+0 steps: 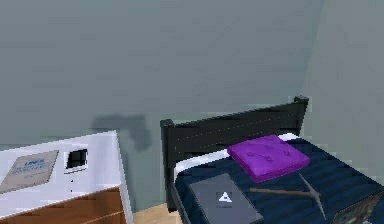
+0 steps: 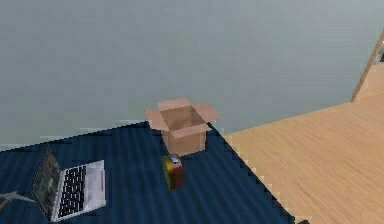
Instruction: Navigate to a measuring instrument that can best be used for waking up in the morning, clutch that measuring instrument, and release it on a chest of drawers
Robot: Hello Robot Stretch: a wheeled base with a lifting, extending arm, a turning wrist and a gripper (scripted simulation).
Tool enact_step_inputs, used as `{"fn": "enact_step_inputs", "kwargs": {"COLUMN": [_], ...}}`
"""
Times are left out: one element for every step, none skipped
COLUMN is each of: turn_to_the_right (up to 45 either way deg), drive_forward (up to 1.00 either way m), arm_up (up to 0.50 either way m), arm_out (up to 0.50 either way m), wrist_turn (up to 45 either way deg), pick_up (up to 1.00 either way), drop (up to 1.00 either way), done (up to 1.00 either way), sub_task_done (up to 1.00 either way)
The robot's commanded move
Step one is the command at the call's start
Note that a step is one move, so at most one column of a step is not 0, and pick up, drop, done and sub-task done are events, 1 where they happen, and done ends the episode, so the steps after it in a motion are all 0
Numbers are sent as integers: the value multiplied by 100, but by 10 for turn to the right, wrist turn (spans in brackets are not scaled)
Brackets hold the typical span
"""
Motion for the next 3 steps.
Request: {"fn": "enact_step_inputs", "kwargs": {"turn_to_the_right": [0,0,0], "drive_forward": [0,0,0], "arm_up": [50,14,0], "arm_out": [0,0,42], "wrist_turn": [0,0,0], "pick_up": [0,0,0], "drop": [0,0,0], "done": [0,0,0], "sub_task_done": [0,0,0]}}
